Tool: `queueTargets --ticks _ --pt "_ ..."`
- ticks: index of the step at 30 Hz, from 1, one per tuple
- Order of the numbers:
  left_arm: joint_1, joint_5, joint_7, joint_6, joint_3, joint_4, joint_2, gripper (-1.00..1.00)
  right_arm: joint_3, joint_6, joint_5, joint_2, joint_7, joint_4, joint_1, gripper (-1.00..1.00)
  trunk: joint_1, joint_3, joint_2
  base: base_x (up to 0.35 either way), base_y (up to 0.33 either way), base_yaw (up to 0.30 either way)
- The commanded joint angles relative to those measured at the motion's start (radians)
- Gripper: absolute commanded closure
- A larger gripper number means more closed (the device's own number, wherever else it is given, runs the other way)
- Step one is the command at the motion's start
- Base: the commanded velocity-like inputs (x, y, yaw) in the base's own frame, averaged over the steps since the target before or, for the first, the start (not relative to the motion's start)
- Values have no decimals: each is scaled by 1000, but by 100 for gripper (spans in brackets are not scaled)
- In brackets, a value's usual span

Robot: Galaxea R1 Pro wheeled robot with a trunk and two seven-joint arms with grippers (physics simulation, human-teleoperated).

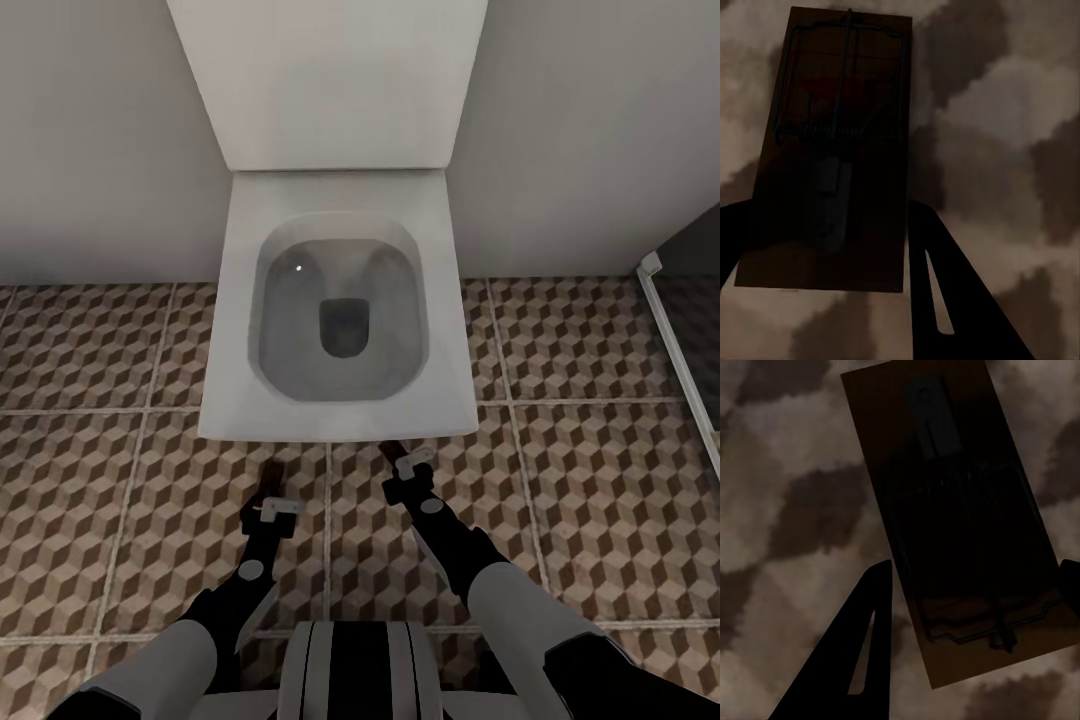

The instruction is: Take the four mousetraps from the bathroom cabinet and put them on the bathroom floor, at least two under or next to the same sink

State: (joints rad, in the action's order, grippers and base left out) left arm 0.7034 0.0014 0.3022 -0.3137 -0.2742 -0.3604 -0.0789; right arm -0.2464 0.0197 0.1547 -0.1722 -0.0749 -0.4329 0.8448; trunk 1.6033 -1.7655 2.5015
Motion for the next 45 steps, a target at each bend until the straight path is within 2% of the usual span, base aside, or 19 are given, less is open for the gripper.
queueTargets --ticks 1,23,24,28,29,45 --pt "1 -3 14 1 -9 0 1 100 -5 2 6 0 -7 0 0 100 0 0 0 0 0 0" --pt "1 -3 14 -2 -11 -3 1 100 -5 2 5 0 -6 0 0 100 0 0 0 0 0 0" --pt "1 -3 14 -3 -11 -3 1 -100 -5 2 5 0 -6 0 0 100 0 0 0 0 0 0" --pt "1 -4 14 -5 -11 -3 1 -100 -6 2 5 0 -6 0 0 100 0 0 0 0 0 0" --pt "1 -4 14 -5 -11 -3 1 -100 -6 2 5 0 -6 0 0 -100 0 0 0 0 0 0" --pt "1 -4 14 -7 -12 -3 1 -100 -7 1 5 0 -6 -3 0 -100 0 0 0 0 0 0"
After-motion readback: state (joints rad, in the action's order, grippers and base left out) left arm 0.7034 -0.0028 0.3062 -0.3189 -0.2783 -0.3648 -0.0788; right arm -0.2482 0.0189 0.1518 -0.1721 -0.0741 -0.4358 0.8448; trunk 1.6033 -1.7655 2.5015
